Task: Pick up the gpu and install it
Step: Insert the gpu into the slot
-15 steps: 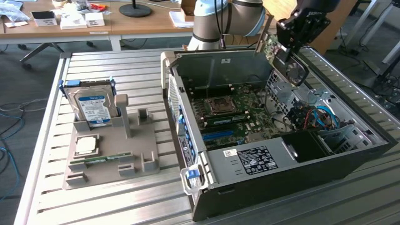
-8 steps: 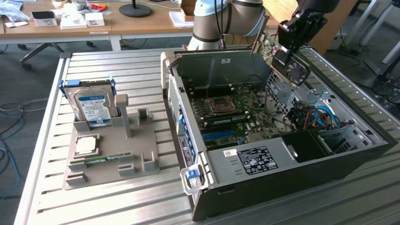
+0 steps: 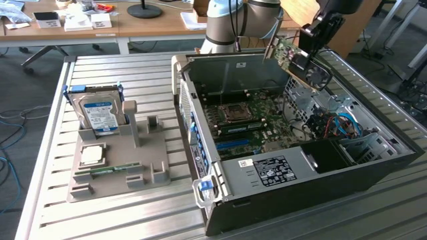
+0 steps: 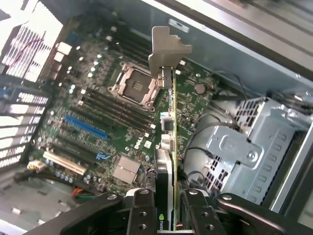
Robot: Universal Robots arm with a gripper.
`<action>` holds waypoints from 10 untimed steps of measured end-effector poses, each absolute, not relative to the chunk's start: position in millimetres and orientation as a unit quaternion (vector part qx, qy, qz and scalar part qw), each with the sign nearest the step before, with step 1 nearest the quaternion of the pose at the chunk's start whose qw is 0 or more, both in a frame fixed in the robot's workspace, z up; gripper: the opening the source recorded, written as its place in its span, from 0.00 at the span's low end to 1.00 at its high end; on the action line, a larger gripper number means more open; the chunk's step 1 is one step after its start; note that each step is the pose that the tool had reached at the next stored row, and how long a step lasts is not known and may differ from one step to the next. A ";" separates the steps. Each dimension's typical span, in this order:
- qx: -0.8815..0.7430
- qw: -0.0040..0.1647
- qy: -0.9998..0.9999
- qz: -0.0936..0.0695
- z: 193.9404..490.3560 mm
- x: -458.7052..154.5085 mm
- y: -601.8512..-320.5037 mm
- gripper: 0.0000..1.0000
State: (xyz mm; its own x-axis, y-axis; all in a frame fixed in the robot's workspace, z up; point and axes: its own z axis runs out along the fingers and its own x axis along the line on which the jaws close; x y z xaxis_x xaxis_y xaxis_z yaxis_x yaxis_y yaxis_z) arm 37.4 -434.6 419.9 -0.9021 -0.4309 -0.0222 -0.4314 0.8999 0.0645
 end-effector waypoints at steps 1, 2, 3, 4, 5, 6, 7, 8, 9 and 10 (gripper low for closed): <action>-0.230 0.003 0.973 0.034 419.9 37.4 -434.6 0.27; -0.239 0.003 0.970 0.034 419.8 37.4 -434.6 0.27; -0.247 0.003 0.968 0.034 419.7 37.4 -434.6 0.27; -0.257 0.002 0.966 0.034 419.6 37.4 -434.6 0.27; -0.265 0.002 0.964 0.034 419.6 37.4 -434.6 0.27; -0.274 0.002 0.961 0.034 419.5 37.4 -434.6 0.27; -0.283 0.002 0.959 0.034 419.4 37.4 -434.6 0.27; -0.291 0.001 0.956 0.034 419.4 37.4 -434.6 0.27; -0.300 0.001 0.953 0.034 419.3 37.4 -434.6 0.27; -0.309 0.001 0.950 0.034 419.2 37.4 -434.6 0.27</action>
State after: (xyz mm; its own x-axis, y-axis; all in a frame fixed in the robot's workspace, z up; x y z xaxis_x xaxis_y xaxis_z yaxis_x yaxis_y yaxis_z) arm 37.4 -434.6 419.2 -0.8090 -0.5874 -0.0222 -0.5875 0.8066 0.0645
